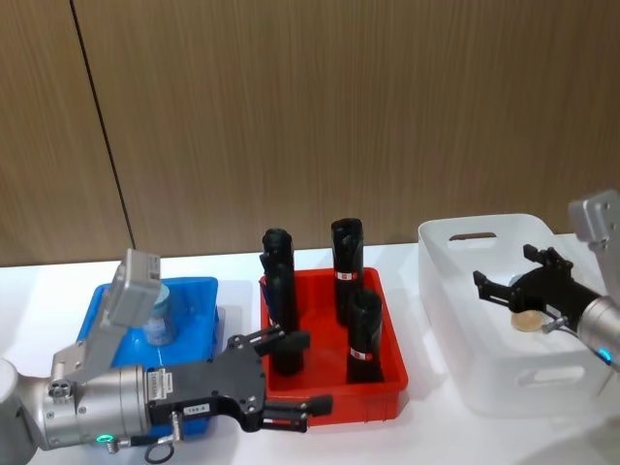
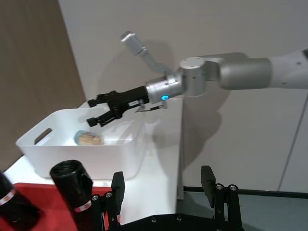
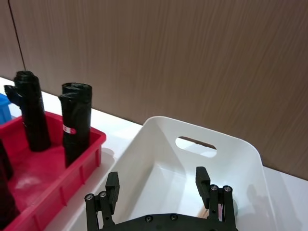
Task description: Pick the cotton swabs from the blue box and place them into the white box.
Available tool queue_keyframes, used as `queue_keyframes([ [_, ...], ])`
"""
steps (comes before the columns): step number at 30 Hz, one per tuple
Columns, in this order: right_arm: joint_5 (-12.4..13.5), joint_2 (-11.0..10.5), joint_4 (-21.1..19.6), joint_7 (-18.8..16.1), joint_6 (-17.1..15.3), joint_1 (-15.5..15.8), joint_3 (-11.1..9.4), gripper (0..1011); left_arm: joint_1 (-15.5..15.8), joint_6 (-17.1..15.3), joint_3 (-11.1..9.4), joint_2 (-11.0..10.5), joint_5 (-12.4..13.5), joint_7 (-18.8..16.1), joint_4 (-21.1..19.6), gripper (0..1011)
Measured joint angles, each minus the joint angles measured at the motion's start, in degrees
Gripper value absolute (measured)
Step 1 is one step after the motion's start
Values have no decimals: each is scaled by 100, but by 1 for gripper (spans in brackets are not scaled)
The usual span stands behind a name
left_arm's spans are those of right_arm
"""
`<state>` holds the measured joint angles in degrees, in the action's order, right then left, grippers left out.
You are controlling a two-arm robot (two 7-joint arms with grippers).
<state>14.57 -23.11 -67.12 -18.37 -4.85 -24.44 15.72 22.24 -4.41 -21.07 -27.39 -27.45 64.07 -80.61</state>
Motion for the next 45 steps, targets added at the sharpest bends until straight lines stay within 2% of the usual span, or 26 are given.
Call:
queue_keyframes([
  [36, 156, 310, -2761, 1180, 242, 2044, -227, 1002, -371, 156, -217, 235, 680, -2700, -543, 1003],
  [45, 186, 366, -3280, 1400, 283, 2426, -271, 1002, -465, 193, -269, 295, 856, -3383, -678, 1003],
])
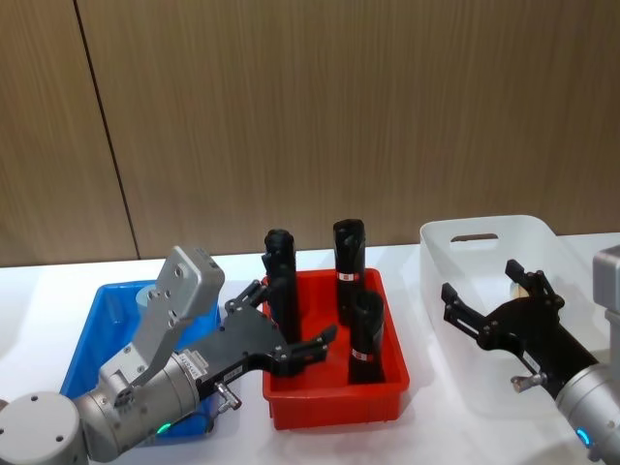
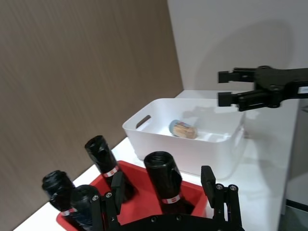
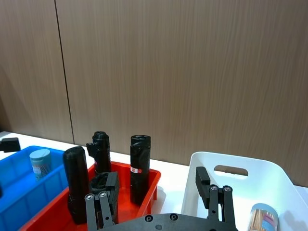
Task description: Pick the cotton swabs from the blue box and place them into the white box.
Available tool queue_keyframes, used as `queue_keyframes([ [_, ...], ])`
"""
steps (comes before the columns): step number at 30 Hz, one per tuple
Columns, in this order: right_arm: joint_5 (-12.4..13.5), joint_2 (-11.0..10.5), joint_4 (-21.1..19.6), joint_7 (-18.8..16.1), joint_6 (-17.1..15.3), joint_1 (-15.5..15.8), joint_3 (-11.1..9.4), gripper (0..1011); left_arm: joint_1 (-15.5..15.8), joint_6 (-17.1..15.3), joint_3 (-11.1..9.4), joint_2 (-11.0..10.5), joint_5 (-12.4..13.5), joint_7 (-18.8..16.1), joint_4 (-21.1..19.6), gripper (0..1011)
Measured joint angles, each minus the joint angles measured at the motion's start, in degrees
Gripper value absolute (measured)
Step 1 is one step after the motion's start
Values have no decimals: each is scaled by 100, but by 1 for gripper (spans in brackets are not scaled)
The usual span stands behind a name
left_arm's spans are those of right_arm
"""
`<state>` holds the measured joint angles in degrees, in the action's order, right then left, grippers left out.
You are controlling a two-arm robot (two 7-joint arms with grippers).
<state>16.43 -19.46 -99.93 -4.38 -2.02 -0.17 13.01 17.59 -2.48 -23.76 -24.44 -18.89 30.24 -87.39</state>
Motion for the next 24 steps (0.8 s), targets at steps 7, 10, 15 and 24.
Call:
queue_keyframes([
  [7, 6, 15, -124, 58, 10, 97, -11, 1002, -73, 28, -41, 45, 130, -524, -104, 1003],
  [10, 6, 15, -127, 59, 11, 100, -11, 1002, -103, 40, -59, 65, 187, -751, -150, 1003],
  [15, 6, 14, -131, 59, 11, 101, -11, 1002, -155, 63, -89, 100, 287, -1146, -228, 1003],
  [24, 6, 12, -131, 59, 11, 101, -7, 1002, -244, 101, -138, 154, 446, -1772, -352, 1003],
])
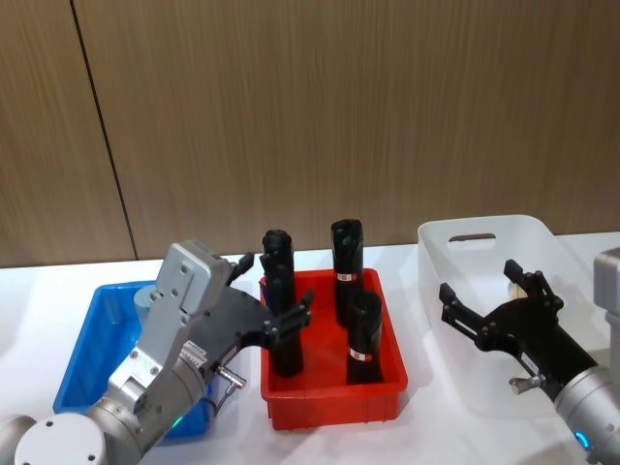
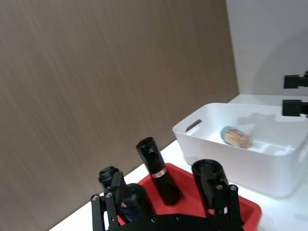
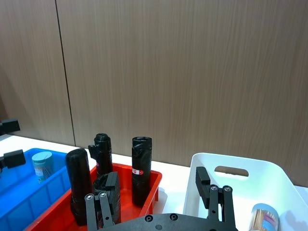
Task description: Pick the cotton swabs from the blue box and place them into the white box.
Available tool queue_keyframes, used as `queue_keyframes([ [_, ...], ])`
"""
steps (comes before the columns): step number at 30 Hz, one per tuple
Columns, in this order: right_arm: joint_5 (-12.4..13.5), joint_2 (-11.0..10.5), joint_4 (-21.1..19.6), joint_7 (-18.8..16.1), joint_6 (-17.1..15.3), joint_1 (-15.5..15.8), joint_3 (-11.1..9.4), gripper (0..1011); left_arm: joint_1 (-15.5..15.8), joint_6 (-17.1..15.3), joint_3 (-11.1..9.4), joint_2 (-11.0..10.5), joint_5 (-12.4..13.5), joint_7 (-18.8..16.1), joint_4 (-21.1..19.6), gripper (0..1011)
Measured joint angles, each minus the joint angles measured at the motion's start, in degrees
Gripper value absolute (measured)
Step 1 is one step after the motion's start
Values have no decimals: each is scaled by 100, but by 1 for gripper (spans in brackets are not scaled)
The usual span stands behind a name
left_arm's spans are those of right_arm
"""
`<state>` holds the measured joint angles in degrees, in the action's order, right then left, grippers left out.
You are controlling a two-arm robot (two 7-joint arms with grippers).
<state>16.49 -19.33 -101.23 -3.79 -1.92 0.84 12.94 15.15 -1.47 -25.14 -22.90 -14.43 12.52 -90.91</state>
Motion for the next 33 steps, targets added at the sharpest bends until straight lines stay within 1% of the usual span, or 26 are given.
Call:
queue_keyframes([
  [1, 0, 0, 0, 0, 0, 0, 0, 1002, -15, 7, -9, 10, 29, -119, -22, 1003],
  [6, -1, 0, 0, -2, -1, 0, 0, 1001, -59, 26, -36, 40, 112, -452, -88, 1003],
  [7, -2, 0, 0, -2, -2, 0, 0, 1001, -76, 33, -44, 50, 142, -571, -113, 1003],
  [10, -2, 0, 0, -3, -3, 0, 0, 1002, -98, 44, -59, 65, 184, -735, -147, 1003],
  [13, -2, 0, 1, -4, -3, 0, 0, 1002, -132, 56, -76, 85, 245, -970, -192, 1003],
  [17, -2, 0, 1, -4, -3, 0, 0, 1002, -152, 67, -87, 98, 282, -1116, -221, 1003],
  [27, -7, 7, 2, -33, -19, -8, -1, 1002, -161, 71, -92, 103, 299, -1188, -233, 1003],
  [33, -3, 13, 1, -118, -139, -34, -2, 1002, -161, 71, -92, 102, 299, -1190, -233, 1003],
])
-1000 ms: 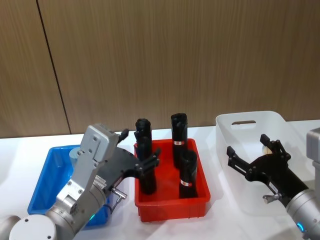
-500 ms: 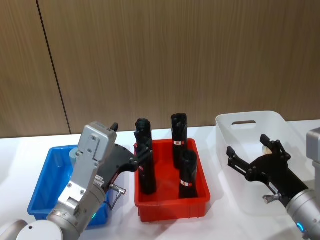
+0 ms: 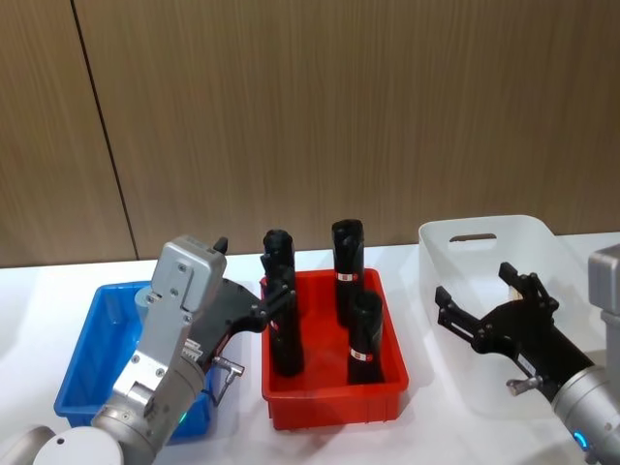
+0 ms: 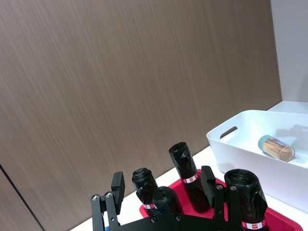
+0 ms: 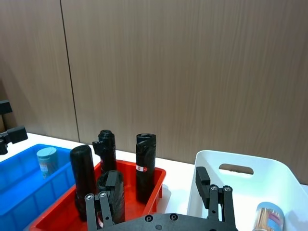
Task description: Pick the cotton swabs from the blue box and place them into the white box.
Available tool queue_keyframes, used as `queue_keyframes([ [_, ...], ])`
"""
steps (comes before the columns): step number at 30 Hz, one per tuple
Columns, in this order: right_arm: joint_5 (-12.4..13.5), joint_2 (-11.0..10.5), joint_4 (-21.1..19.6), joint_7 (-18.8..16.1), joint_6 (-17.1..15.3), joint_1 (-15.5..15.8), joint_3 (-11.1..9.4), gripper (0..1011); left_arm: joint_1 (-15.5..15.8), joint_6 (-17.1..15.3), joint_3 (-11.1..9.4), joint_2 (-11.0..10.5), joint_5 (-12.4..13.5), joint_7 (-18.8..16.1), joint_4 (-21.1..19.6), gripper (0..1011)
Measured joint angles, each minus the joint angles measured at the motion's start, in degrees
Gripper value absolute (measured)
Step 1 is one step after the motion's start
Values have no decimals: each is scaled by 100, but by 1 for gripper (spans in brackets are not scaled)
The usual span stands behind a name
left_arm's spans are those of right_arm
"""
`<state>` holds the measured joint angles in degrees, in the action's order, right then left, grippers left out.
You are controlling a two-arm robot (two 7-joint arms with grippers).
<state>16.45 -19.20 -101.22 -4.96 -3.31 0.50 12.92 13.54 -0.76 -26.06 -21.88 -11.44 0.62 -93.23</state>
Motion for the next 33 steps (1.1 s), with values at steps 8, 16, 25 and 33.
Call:
queue_keyframes([
  [8, 97, -21, 74, -342, -373, -137, -33, 1002, 4, 0, 3, -1, -1, 0, 0, 1003],
  [16, 185, -24, 284, -789, -771, -374, -56, 1002, 5, -3, 4, -1, -4, 0, 2, 1003],
  [25, 262, 46, 742, -1391, -1193, -786, -57, 1002, 5, -4, 3, -2, -4, 0, 6, 1003],
  [33, 253, 178, 1321, -1847, -1418, -1213, -3, 1002, 5, -4, 3, -1, -4, 1, 6, 1003],
])
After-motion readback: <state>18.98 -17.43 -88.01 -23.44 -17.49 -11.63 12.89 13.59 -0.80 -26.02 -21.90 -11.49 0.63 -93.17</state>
